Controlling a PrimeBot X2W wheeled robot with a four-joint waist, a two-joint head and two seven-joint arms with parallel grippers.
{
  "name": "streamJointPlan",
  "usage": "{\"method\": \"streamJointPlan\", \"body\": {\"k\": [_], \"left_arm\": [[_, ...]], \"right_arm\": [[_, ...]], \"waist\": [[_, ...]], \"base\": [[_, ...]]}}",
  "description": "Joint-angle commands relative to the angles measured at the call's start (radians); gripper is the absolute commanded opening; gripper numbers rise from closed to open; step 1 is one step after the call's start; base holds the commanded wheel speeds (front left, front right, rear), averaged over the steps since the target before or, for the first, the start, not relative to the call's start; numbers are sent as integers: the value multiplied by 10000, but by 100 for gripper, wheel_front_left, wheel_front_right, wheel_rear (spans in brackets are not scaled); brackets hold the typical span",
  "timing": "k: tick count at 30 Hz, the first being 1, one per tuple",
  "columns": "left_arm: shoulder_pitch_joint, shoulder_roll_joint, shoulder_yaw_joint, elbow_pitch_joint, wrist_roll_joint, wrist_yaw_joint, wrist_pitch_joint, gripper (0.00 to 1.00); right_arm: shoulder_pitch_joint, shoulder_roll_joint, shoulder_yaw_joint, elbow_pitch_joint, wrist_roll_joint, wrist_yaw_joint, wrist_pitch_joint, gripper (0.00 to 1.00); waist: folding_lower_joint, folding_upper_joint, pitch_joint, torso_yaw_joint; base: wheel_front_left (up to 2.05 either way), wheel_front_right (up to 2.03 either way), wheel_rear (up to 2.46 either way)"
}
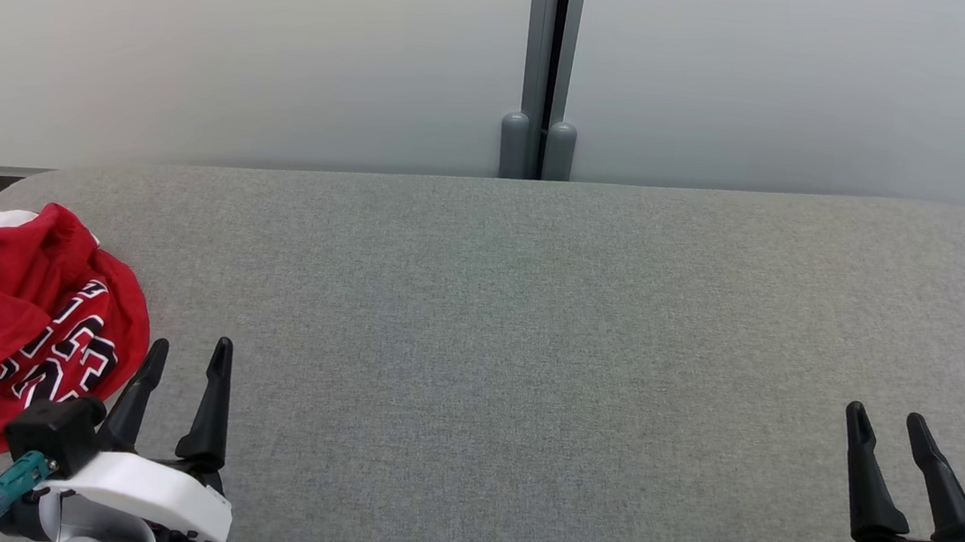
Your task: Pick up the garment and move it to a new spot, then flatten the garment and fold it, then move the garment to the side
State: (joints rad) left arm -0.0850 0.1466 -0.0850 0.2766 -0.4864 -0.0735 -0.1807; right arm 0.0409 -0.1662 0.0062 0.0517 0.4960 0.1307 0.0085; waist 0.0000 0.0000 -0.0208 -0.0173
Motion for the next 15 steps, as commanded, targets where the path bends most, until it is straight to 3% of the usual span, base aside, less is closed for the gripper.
{"method": "streamJointPlan", "body": {"k": [1, 15], "left_arm": [[-8, 96, -32, -14, 247, 42, -92, 100], [130, 56, -142, 223, 1405, 132, -420, 100]], "right_arm": [[8, -77, -7, -72, -220, 0, -88, 100], [242, 16, 27, -154, -1313, 0, -203, 100]], "waist": [[0, 0, -1, 5], [0, 0, -30, 68]], "base": [[0, 0, 0], [0, 0, 0]]}}
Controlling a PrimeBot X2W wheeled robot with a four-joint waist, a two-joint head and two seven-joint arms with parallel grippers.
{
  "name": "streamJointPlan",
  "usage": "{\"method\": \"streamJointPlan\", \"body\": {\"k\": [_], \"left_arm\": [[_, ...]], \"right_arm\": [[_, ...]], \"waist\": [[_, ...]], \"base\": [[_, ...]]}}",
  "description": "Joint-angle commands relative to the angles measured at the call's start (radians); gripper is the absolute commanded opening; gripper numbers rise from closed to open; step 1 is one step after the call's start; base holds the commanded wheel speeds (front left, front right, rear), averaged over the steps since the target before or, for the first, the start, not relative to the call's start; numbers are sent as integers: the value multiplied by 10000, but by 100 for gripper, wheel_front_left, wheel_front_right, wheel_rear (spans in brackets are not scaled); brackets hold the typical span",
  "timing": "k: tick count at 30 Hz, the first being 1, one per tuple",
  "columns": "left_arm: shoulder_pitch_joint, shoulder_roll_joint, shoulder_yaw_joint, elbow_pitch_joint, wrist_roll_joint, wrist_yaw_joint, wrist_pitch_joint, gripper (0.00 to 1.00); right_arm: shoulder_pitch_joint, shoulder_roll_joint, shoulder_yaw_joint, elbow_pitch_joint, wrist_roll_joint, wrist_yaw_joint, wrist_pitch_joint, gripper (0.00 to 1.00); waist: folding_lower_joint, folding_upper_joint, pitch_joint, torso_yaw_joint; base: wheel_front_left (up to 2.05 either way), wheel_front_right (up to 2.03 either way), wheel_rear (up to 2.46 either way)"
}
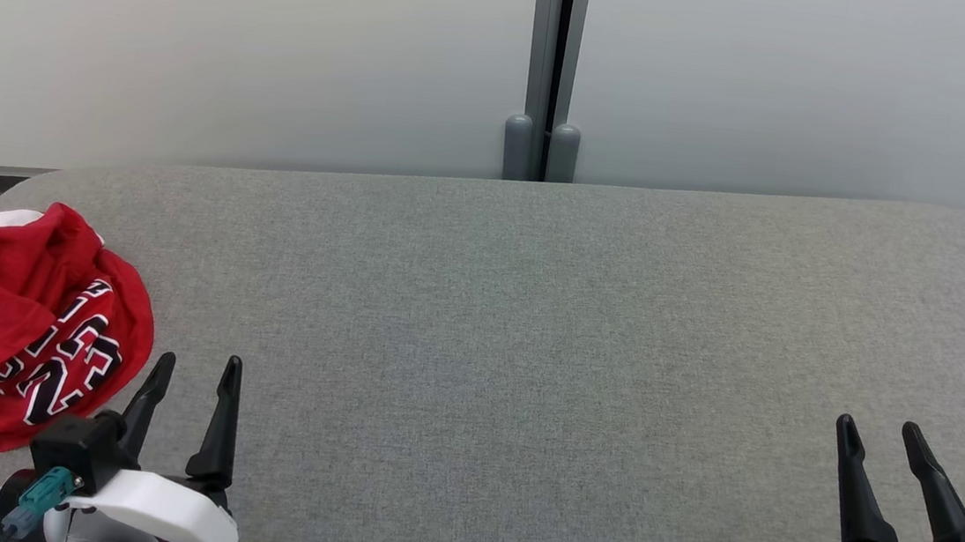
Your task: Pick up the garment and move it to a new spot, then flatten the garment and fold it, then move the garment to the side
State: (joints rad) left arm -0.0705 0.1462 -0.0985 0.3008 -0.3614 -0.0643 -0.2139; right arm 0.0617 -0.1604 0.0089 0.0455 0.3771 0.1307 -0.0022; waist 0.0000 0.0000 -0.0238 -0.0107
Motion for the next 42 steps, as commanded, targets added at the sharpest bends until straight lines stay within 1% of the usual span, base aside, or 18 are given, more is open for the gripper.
{"method": "streamJointPlan", "body": {"k": [1, 13, 25, 38, 42], "left_arm": [[-6, 64, -14, -8, 231, 43, -103, 100], [63, 16, -26, 145, 1052, 96, -331, 100], [75, -57, -29, 263, 1710, 43, -519, 100], [-107, -171, 86, 447, 1508, -102, -513, 100], [-258, -226, 98, 495, 1455, -158, -513, 100]], "right_arm": [[52, -41, 6, -96, -206, 0, -103, 100], [199, -68, 31, -147, -1021, 0, -200, 100], [354, 4, -154, -185, -1521, 0, -168, 100], [334, 44, -376, -214, -1329, 0, -71, 100], [354, 6, -429, -314, -1408, 0, -75, 100]], "waist": [[0, 0, 1, 6], [0, 0, 3, 73], [0, 0, 18, 209], [0, 0, 101, 416], [0, 0, 157, 616]], "base": [[0, 0, 0], [0, 0, 0], [0, 0, 0], [0, 0, 0], [0, 0, 0]]}}
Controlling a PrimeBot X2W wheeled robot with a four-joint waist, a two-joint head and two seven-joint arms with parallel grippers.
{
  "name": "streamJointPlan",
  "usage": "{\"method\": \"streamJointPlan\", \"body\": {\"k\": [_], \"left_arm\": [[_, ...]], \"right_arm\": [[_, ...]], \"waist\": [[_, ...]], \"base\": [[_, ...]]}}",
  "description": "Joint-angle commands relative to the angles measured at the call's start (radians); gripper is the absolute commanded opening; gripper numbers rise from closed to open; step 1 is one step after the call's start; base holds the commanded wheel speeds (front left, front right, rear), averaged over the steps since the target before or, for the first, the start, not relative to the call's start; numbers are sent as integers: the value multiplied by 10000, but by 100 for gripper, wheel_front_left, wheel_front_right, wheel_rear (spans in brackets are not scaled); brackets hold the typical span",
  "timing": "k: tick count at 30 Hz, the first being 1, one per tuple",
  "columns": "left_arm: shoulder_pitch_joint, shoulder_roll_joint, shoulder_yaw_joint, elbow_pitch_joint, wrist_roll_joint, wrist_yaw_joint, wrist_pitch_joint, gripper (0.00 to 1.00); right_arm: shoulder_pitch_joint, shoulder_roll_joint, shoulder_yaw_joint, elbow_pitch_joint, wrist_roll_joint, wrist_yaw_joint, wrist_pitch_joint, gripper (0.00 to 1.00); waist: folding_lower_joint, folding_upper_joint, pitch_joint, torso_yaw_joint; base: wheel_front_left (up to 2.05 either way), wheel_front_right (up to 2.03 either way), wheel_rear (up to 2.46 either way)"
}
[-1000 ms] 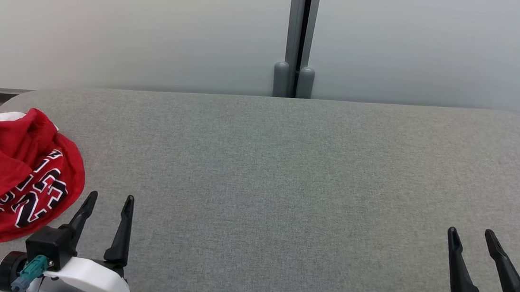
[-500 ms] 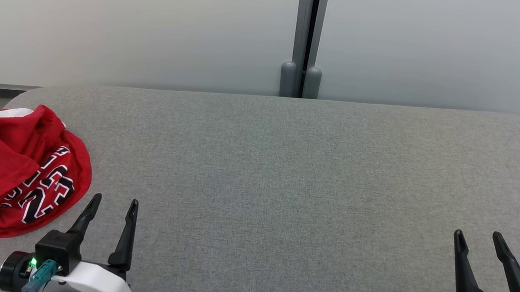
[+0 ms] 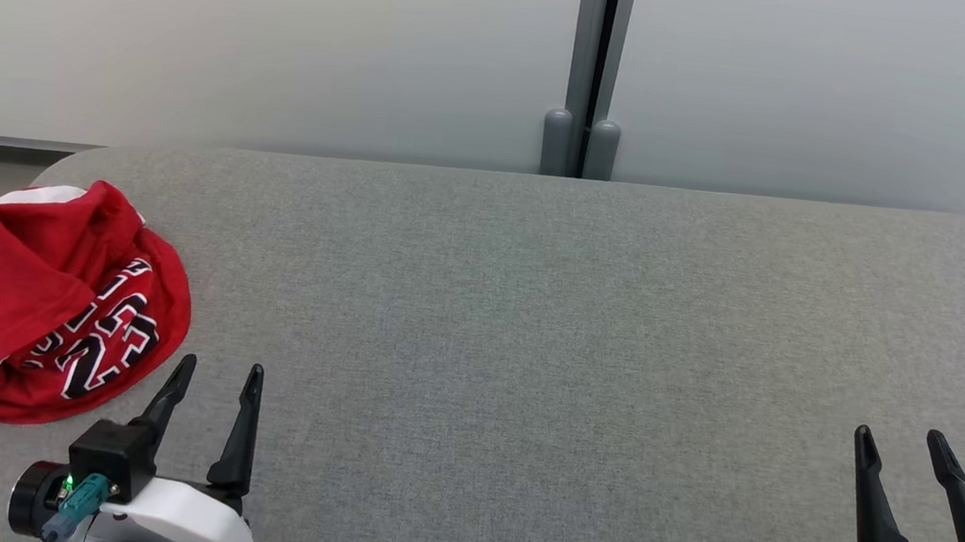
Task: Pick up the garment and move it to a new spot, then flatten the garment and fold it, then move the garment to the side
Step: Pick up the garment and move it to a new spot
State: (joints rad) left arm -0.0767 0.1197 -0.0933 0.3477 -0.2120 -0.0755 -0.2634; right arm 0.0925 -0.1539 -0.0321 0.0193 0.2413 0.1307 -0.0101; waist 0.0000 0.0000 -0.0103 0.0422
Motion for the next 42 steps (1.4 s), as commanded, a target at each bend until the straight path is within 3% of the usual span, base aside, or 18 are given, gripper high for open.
{"method": "streamJointPlan", "body": {"k": [1, 12, 24, 33, 42], "left_arm": [[-206, 33, 30, 32, -36, -48, -18, 100], [-504, -181, 273, -138, -313, 96, -12, 100], [-336, 10, 605, -340, -312, 254, -12, 100], [-299, -25, 675, -396, -353, 252, -12, 100], [-707, -176, 669, -473, -319, 336, -12, 100]], "right_arm": [[62, -65, -35, -90, -64, 0, 6, 100], [190, -170, 109, -906, -157, 0, 368, 100], [41, -219, 487, -1373, -108, -1, 670, 100], [-102, -226, 582, -1297, -42, -1, 685, 100], [-315, -353, 534, -1433, 15, -1, 790, 100]], "waist": [[0, 0, 31, 163], [0, 0, 122, 2015], [0, 0, 148, 3776], [0, 0, 214, 4157], [0, 0, 627, 4089]], "base": [[0, 0, 0], [0, 0, 0], [0, 0, 0], [0, 0, 0], [0, 0, 0]]}}
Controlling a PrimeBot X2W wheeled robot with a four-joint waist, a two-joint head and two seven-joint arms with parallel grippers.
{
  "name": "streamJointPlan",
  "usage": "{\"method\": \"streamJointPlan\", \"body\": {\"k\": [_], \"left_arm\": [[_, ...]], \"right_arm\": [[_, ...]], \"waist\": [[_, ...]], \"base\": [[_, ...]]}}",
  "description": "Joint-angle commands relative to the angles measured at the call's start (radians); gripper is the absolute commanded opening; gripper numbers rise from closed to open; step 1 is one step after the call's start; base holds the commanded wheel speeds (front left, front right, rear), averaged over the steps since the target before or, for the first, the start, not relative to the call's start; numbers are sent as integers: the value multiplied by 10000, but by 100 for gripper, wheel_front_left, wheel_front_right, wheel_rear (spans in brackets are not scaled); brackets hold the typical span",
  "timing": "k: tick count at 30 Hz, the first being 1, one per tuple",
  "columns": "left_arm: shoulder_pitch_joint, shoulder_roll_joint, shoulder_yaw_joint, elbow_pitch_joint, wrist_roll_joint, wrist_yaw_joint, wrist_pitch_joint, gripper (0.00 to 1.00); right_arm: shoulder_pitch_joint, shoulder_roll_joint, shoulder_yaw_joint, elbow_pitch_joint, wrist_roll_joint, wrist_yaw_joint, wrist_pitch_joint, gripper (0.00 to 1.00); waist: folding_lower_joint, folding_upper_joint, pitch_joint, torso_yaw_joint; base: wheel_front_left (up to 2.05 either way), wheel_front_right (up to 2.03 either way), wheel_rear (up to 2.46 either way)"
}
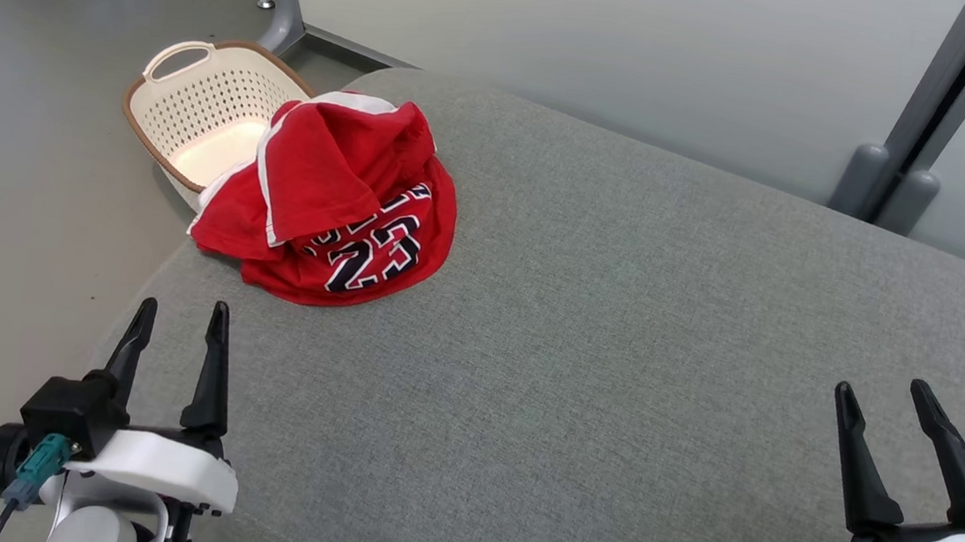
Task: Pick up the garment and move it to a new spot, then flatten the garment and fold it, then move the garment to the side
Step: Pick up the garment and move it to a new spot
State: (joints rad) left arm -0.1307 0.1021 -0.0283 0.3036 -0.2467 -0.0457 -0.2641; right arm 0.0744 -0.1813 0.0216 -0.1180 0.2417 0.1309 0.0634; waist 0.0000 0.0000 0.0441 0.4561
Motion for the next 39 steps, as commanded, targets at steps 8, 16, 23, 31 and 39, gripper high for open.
{"method": "streamJointPlan", "body": {"k": [8, 16, 23, 31, 39], "left_arm": [[-1854, -187, -248, 677, -159, -80, 38, 100], [-4524, -46, -191, 3017, -426, -234, 129, 100], [-6247, 303, 196, 5252, -879, -328, 390, 100], [-7454, 654, 453, 6965, -943, 126, 153, 0], [-7397, 798, 555, 6376, -648, 319, -13, 0]], "right_arm": [[-626, -433, 31, -622, -27, -3, 355, 100], [-1159, -866, -109, -999, 108, -3, 531, 100], [-1462, -989, -238, -1068, 208, -3, 484, 100], [-1603, -1007, -411, -953, 318, -3, 379, 100], [-1391, -939, -591, -864, 276, -3, 452, 100]], "waist": [[0, 0, 1487, -749], [0, 0, 2882, -1534], [0, 0, 3586, -1834], [0, 0, 3857, -1830], [0, 0, 3440, -1536]], "base": [[0, 0, 0], [0, 0, 0], [0, 0, 0], [0, 0, 0], [0, 0, 0]]}}
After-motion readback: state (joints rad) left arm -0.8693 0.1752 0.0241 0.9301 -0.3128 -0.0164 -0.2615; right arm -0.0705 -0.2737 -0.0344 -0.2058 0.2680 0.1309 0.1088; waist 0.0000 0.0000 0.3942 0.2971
